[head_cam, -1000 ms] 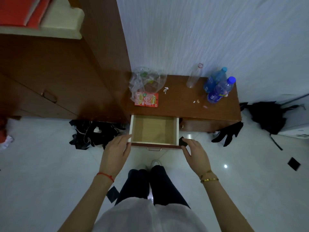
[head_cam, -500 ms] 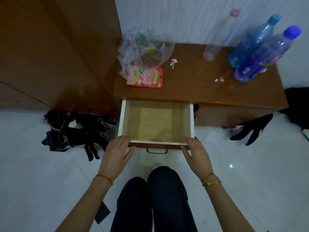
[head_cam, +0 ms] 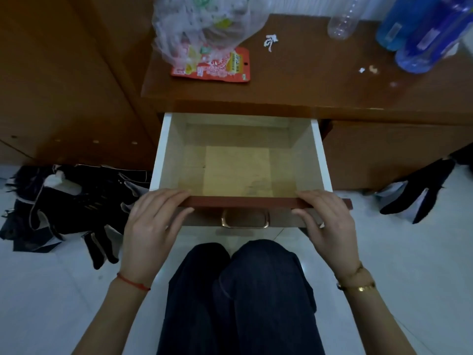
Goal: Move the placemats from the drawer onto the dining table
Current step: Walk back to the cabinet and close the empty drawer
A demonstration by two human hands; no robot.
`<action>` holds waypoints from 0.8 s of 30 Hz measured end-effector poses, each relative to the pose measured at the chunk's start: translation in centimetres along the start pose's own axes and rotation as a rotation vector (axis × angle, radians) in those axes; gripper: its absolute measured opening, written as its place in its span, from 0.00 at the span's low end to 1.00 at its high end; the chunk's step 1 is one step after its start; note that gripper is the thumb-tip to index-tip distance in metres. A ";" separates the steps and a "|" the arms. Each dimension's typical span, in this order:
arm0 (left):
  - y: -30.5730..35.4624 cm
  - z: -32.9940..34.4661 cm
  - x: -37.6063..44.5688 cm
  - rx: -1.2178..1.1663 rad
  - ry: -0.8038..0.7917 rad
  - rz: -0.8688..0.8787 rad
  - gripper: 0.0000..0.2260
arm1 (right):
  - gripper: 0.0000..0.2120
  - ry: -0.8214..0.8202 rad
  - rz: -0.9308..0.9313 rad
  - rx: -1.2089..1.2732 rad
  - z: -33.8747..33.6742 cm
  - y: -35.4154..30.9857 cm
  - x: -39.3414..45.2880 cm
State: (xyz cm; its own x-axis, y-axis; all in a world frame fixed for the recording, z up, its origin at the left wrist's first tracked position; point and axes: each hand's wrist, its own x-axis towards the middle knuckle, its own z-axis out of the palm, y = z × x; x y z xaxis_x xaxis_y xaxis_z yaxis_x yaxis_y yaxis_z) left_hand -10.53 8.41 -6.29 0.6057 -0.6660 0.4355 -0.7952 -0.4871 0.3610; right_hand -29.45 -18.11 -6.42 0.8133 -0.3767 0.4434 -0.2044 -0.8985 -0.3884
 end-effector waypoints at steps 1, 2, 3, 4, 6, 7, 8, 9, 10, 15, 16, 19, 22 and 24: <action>-0.2 0.3 0.2 -0.002 0.018 0.006 0.13 | 0.12 0.019 -0.004 0.001 0.4 0.2 0.3; -0.4 0.6 0.5 -0.007 0.039 0.013 0.13 | 0.12 0.038 -0.008 0.000 0.7 0.4 0.5; -0.6 0.9 0.9 -0.012 0.060 0.023 0.13 | 0.12 0.061 -0.014 -0.004 1.0 0.6 0.8; -0.9 1.2 1.2 -0.015 0.077 0.033 0.13 | 0.12 0.086 -0.021 -0.011 1.3 0.7 1.1; -1.3 1.7 2.0 -0.027 0.096 0.045 0.14 | 0.12 0.134 -0.040 -0.022 1.9 1.0 1.9; -1.5 2.0 2.4 -0.034 0.101 0.046 0.14 | 0.13 0.157 -0.048 -0.026 2.2 1.2 2.2; -1.7 2.3 2.9 -0.039 0.106 0.045 0.14 | 0.13 0.177 -0.054 -0.031 2.5 1.4 2.6; -1.9 2.6 3.4 -0.038 0.110 0.044 0.14 | 0.13 0.192 -0.057 -0.034 2.8 1.6 3.0; -2.1 2.8 3.8 -0.034 0.118 0.043 0.14 | 0.13 0.204 -0.058 -0.039 3.2 1.8 3.4; -2.9 3.9 6.1 -0.016 0.172 0.049 0.14 | 0.14 0.249 -0.065 -0.062 4.5 3.0 5.3; -3.0 4.1 6.5 -0.020 0.177 0.046 0.14 | 0.14 0.255 -0.063 -0.061 4.6 3.1 5.8; -3.7 4.8 7.9 -0.028 0.195 0.038 0.14 | 0.18 0.285 -0.034 -0.062 5.1 3.2 7.0; -4.2 5.5 9.2 -0.025 0.216 0.024 0.14 | 0.22 0.296 0.002 -0.056 5.6 3.4 8.3; -4.4 5.9 10.1 -0.035 0.225 0.009 0.14 | 0.24 0.297 0.012 -0.054 6.0 3.8 9.3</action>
State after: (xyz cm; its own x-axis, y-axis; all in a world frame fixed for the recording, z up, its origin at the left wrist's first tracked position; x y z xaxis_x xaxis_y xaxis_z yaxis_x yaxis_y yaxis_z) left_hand -1.11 0.49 -8.35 0.5930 -0.5255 0.6101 -0.8013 -0.4596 0.3830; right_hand -19.39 -23.65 -8.60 0.6172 -0.4299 0.6590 -0.2485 -0.9012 -0.3551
